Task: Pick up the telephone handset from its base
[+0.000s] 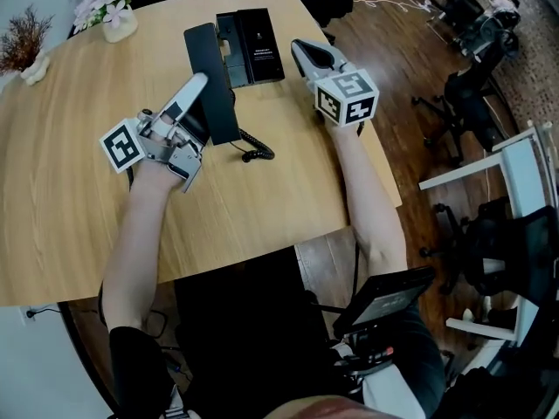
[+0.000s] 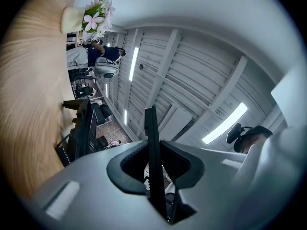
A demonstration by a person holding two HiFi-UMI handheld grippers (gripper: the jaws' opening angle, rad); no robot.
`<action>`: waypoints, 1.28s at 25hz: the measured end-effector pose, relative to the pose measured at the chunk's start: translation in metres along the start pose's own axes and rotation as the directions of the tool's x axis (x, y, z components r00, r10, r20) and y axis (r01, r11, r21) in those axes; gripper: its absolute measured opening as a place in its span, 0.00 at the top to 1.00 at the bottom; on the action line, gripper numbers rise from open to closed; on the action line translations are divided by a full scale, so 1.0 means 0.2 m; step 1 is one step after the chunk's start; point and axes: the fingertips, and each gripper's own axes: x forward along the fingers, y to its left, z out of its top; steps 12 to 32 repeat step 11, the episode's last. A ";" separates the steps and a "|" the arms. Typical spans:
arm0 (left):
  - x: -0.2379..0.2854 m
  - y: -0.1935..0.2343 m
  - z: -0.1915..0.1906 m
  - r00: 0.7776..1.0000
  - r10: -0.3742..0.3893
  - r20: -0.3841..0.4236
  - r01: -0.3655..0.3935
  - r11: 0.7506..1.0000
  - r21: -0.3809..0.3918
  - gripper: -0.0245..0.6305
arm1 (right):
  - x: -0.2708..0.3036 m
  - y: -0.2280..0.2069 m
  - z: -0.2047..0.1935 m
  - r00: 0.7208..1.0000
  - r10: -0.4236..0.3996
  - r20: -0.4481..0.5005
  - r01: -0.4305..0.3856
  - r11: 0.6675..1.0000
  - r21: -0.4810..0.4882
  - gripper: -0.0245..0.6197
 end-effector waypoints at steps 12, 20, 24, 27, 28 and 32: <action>-0.11 -0.03 0.07 0.995 0.014 0.097 -0.020 0.998 0.059 0.84 | 0.13 0.08 0.05 0.997 0.079 0.013 -0.078 0.995 -0.063 0.96; -0.11 -0.03 0.07 0.995 0.014 0.097 -0.020 0.998 0.059 0.84 | 0.13 0.08 0.05 0.997 0.079 0.013 -0.078 0.995 -0.063 0.96; -0.11 -0.03 0.07 0.995 0.014 0.097 -0.020 0.998 0.059 0.84 | 0.13 0.08 0.05 0.997 0.079 0.013 -0.078 0.995 -0.063 0.96; -0.11 -0.03 0.07 0.995 0.014 0.097 -0.020 0.998 0.059 0.84 | 0.13 0.08 0.05 0.997 0.079 0.013 -0.078 0.995 -0.063 0.96; -0.11 -0.03 0.07 0.995 0.014 0.097 -0.020 0.998 0.059 0.84 | 0.13 0.08 0.05 0.997 0.079 0.013 -0.078 0.995 -0.063 0.96; -0.11 -0.03 0.07 0.995 0.014 0.097 -0.020 0.998 0.059 0.84 | 0.13 0.08 0.05 0.997 0.079 0.013 -0.078 0.995 -0.063 0.96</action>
